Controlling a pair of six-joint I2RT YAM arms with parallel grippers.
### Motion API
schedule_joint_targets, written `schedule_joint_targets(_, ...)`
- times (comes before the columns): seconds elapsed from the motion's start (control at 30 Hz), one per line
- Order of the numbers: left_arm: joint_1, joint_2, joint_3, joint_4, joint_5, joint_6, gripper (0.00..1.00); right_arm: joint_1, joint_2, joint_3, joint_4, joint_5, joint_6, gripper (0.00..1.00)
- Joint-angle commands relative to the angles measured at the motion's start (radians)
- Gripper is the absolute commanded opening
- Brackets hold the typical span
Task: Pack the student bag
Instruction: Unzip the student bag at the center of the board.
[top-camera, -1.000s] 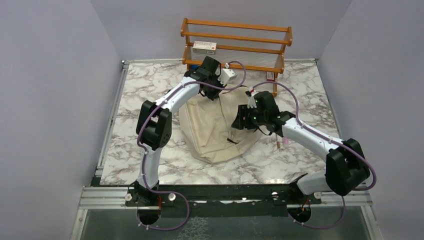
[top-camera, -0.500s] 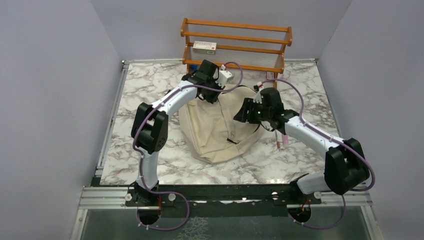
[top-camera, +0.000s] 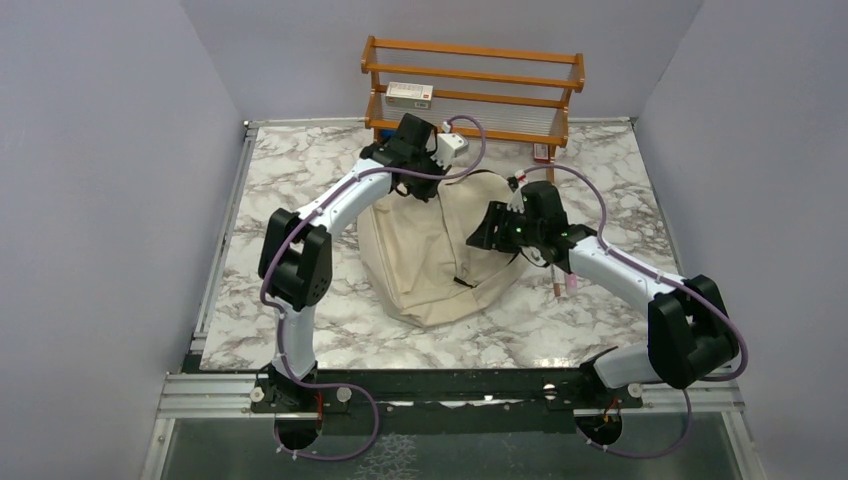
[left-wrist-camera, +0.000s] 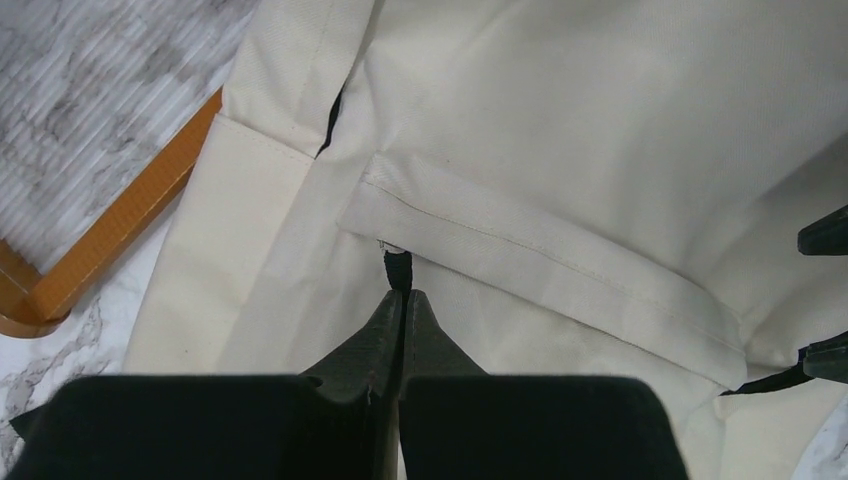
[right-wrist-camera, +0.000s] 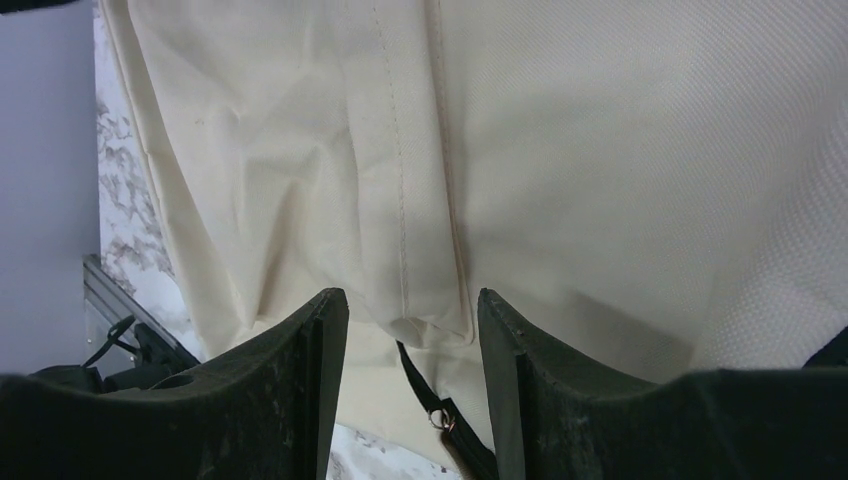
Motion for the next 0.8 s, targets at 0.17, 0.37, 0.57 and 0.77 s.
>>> schedule_joint_targets(0.17,-0.017,-0.122,-0.210,0.059,0.052,-0.073,0.00,-0.020,0.024,0.004,0.075,-0.059,0.025,0.55)
schedule_joint_targets(0.37,-0.042,-0.188,-0.328,0.138,0.074,-0.142,0.00,-0.023,0.067,0.016,0.088,-0.088,0.041,0.55)
schedule_joint_targets(0.57,-0.060,-0.219,-0.396,0.199,0.061,-0.195,0.00,-0.026,0.121,0.068,0.129,-0.095,0.035,0.57)
schedule_joint_targets(0.77,-0.060,-0.238,-0.418,0.228,0.002,-0.211,0.00,-0.032,0.230,0.194,0.151,-0.106,0.043,0.62)
